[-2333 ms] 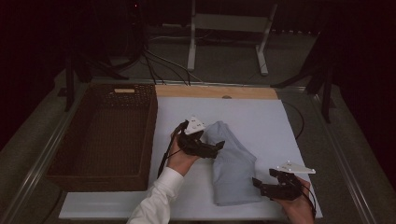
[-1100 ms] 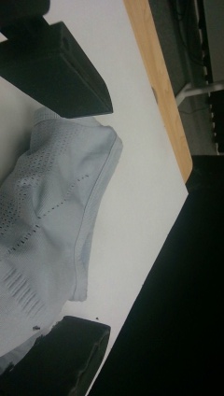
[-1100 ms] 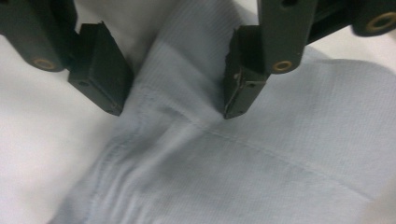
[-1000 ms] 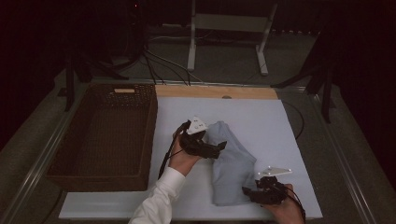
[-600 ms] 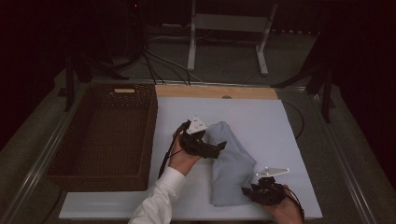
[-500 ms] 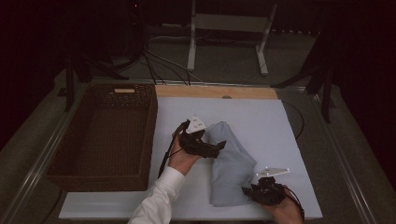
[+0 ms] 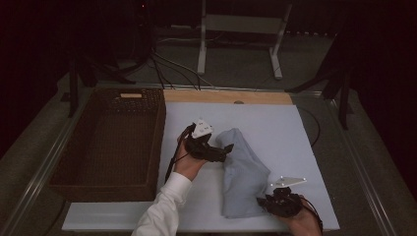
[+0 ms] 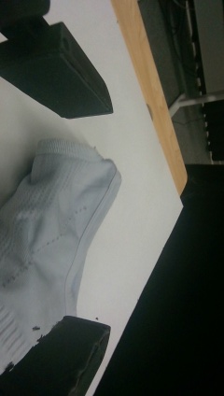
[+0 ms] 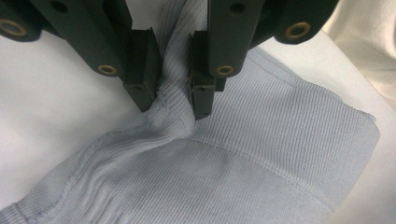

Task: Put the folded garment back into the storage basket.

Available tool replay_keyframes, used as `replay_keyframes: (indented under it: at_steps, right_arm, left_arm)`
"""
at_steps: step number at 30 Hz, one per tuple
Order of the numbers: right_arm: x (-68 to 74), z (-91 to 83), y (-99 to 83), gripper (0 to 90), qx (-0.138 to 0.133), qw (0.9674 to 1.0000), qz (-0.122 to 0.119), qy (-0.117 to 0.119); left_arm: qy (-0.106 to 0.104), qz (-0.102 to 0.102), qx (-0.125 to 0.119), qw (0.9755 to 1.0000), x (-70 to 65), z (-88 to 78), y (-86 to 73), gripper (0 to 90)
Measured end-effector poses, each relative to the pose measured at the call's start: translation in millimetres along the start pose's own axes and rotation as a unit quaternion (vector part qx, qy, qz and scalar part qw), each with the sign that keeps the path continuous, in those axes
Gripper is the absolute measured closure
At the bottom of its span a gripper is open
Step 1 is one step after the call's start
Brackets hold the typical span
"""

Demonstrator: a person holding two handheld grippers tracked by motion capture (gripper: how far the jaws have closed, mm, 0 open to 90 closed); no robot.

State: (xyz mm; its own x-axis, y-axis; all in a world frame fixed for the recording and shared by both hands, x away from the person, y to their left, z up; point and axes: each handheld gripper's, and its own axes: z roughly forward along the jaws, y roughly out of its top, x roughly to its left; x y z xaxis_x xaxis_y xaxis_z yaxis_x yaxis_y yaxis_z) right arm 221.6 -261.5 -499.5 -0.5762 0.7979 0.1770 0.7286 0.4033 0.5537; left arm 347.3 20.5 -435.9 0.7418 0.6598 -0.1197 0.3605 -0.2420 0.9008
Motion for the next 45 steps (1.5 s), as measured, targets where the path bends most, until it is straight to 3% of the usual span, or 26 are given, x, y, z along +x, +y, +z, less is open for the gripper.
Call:
replay_keyframes:
  at_steps: [14,20,32,45]
  right_arm:
    - [-1.4,-3.2,-2.8,76.1,-0.003,1.0,-0.004,-0.004]
    - [-1.8,-6.3,-5.4,76.0,-0.003,0.9999,-0.006,-0.011]
    - [-3.1,-8.8,-8.3,75.9,-0.002,0.9999,-0.006,-0.011]
    - [-3.7,-9.4,-9.0,75.7,-0.001,0.9999,-0.007,-0.009]
  left_arm:
    - [0.011,0.005,0.008,0.9999,9.2,9.5,-0.9,1.9]
    - [0.025,0.0,0.028,0.9993,14.6,15.1,-1.0,4.7]
    - [0.039,-0.012,0.089,0.9952,19.6,33.5,-10.1,17.5]
    - [0.014,-0.04,0.111,0.9929,24.5,50.7,-20.0,40.2]
